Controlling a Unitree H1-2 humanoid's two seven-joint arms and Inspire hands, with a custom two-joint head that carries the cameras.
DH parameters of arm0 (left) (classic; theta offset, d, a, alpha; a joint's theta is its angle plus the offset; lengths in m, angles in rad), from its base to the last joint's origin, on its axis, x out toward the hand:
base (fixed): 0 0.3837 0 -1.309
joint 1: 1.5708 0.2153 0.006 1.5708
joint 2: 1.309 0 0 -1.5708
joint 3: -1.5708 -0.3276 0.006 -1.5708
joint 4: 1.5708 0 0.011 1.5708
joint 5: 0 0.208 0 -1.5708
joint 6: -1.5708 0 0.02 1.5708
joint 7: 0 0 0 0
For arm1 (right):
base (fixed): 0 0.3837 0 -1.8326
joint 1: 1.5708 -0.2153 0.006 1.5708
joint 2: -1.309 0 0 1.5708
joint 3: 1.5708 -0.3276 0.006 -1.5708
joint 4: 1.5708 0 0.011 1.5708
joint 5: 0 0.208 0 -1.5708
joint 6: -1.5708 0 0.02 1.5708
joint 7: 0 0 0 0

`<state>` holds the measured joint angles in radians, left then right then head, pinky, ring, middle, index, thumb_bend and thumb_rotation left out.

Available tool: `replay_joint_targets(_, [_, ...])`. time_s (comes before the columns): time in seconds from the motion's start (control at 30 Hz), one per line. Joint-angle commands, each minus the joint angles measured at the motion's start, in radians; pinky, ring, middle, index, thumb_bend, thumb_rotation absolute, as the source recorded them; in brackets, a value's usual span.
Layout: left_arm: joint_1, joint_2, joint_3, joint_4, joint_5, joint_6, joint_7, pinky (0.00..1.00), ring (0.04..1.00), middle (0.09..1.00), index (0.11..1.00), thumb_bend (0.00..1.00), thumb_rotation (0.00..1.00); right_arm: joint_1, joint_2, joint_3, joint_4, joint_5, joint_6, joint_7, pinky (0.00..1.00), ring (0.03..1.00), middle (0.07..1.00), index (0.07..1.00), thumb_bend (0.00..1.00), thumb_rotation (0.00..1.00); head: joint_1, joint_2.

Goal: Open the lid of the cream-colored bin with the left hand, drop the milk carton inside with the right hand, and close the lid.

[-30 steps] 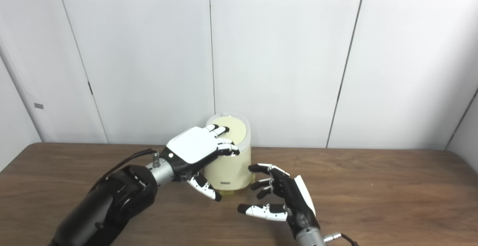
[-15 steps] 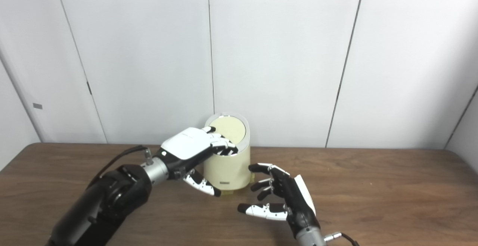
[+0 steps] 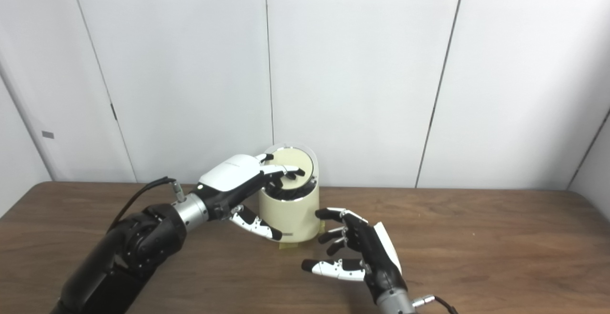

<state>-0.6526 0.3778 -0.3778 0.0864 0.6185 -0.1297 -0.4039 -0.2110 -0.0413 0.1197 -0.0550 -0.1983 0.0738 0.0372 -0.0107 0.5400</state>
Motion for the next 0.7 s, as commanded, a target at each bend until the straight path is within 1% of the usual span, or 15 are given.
replay_joint_targets(0.0, [0.015, 0.008, -0.029, 0.03, -0.013, 0.013, -0.061, 1.0, 0.724, 0.859, 0.897, 0.71, 0.12, -0.034, -0.002, 0.003, -0.035, -0.015, -0.021, -0.006, 0.42, 0.55, 0.752, 0.689, 0.59, 0.08, 0.0, 0.002])
replay_joint_targets(0.2, [0.013, 0.008, -0.037, 0.049, -0.032, 0.025, -0.068, 1.0, 0.761, 0.873, 0.901, 0.71, 0.14, -0.034, -0.003, 0.003, -0.033, -0.018, -0.027, -0.004, 0.41, 0.538, 0.754, 0.684, 0.6, 0.07, -0.001, 0.004])
replay_joint_targets(0.4, [0.017, 0.009, -0.032, 0.059, -0.036, 0.019, -0.046, 1.0, 0.77, 0.877, 0.903, 0.7, 0.12, -0.037, -0.006, 0.002, -0.024, -0.018, -0.031, -0.004, 0.4, 0.533, 0.752, 0.686, 0.6, 0.08, 0.002, 0.002])
replay_joint_targets(0.57, [0.036, 0.016, -0.008, 0.041, -0.025, -0.001, 0.009, 1.0, 0.785, 0.906, 0.917, 0.68, 0.1, -0.039, -0.008, 0.001, -0.017, -0.019, -0.032, -0.004, 0.41, 0.54, 0.757, 0.685, 0.6, 0.07, 0.005, -0.002])
replay_joint_targets(0.63, [0.045, 0.018, 0.004, 0.027, -0.019, 0.003, 0.031, 1.0, 0.803, 0.914, 0.92, 0.67, 0.11, -0.039, -0.008, 0.001, -0.015, -0.019, -0.033, -0.006, 0.41, 0.541, 0.754, 0.683, 0.6, 0.08, 0.007, -0.003])
replay_joint_targets(0.67, [0.055, 0.02, 0.015, 0.012, -0.008, 0.008, 0.052, 1.0, 0.809, 0.917, 0.921, 0.67, 0.11, -0.039, -0.008, 0.0, -0.012, -0.017, -0.038, -0.006, 0.41, 0.541, 0.754, 0.683, 0.6, 0.08, 0.008, -0.005])
